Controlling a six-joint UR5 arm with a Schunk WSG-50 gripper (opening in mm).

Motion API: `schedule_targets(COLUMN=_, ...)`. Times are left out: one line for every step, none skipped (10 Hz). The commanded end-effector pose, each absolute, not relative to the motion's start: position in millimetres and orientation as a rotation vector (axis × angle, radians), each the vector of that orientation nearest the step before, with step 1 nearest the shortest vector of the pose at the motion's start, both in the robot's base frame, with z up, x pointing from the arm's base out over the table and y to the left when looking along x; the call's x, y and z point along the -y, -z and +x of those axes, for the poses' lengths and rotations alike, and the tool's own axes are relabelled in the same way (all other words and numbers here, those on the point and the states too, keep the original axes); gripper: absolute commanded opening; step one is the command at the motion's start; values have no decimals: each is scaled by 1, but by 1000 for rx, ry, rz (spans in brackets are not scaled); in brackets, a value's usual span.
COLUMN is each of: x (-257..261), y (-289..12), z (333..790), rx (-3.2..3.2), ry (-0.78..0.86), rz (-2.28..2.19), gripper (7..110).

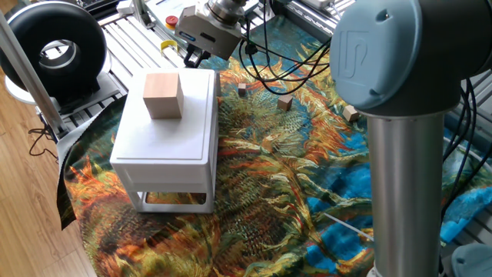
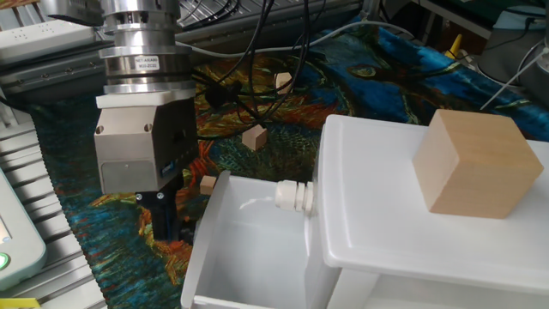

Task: Grasp the handle and close the drawer

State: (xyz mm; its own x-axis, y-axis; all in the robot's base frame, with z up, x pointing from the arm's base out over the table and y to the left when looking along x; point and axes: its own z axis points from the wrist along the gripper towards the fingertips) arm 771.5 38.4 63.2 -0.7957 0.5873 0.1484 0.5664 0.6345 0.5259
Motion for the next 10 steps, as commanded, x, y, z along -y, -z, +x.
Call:
schedule_targets(x=-37, y=-55, z=775, rx=-2811, ry=-845, rz=968, gripper=7)
schedule_targets(x=-40, y=-52, z=777, rx=-2806, ry=-852, rz=962, gripper=7)
schedule_targets(x=-40, y=-48, z=781, rx=-2795, ry=-839, rz=949, gripper=7)
schedule_targets(x=-41, y=-47, z=783, rx=-2788, ry=-840, rz=950, gripper=7)
schedule_targets(x=-39, y=-47, z=785, rx=-2778, ry=-833, rz=947, gripper=7)
schedule_targets(x=-38, y=-47, z=787, rx=-2771, ry=-829, rz=940, gripper=7)
schedule_targets(x=-39, y=-47, z=789, rx=-2767, ry=-826, rz=928, gripper=7)
schedule_targets(x=-40, y=-46, z=791, rx=-2761, ry=-825, rz=926, gripper=7)
schedule_targets(x=-40, y=-45, z=793, rx=-2754, ry=-823, rz=926, gripper=7)
schedule_targets(x=-41, y=-46, z=793, rx=-2752, ry=-832, rz=927, gripper=7)
